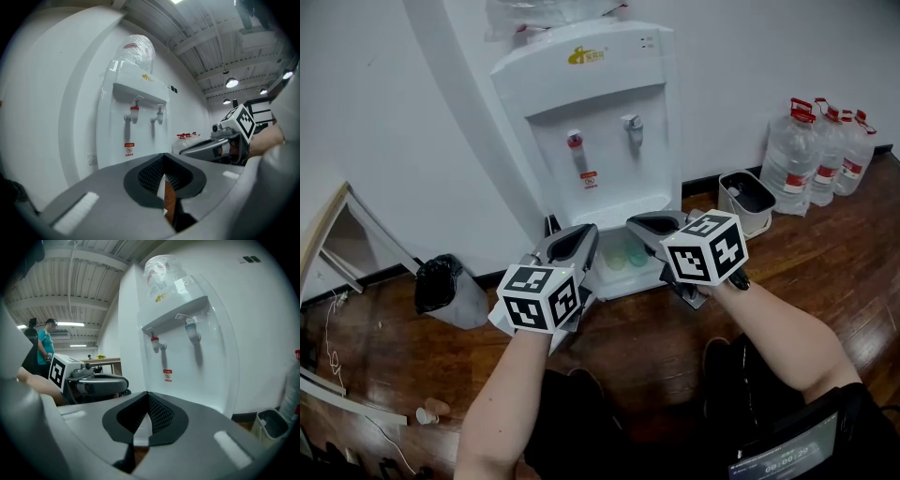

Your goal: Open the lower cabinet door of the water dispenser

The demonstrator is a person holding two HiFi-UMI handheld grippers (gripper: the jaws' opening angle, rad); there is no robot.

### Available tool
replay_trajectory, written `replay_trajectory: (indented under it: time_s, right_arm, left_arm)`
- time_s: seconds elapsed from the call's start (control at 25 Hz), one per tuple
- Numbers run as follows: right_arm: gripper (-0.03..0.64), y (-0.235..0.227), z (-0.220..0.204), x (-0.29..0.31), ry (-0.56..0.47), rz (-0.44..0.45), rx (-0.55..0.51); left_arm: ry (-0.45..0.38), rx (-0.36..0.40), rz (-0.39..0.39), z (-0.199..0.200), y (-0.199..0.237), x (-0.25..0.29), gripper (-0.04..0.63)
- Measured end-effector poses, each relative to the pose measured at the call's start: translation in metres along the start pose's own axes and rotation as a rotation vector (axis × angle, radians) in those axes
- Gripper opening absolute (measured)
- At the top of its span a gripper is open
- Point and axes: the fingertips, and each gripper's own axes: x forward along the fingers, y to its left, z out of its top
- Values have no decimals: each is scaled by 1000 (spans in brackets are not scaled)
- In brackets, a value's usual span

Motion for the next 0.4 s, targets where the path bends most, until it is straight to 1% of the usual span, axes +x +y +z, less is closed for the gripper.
replay_trajectory:
  time_s: [0.12,0.24,0.4]
  right_arm:
    - [1,1,-1,-2,1,-5,-17]
    - [0,-1,3,-2,-10,-8,-5]
    - [1,-3,4,-5,-10,-9,6]
  left_arm:
    - [16,-6,-7,-4,-2,1,141]
    - [33,5,-1,-7,-1,2,141]
    - [32,-17,4,-6,-1,4,141]
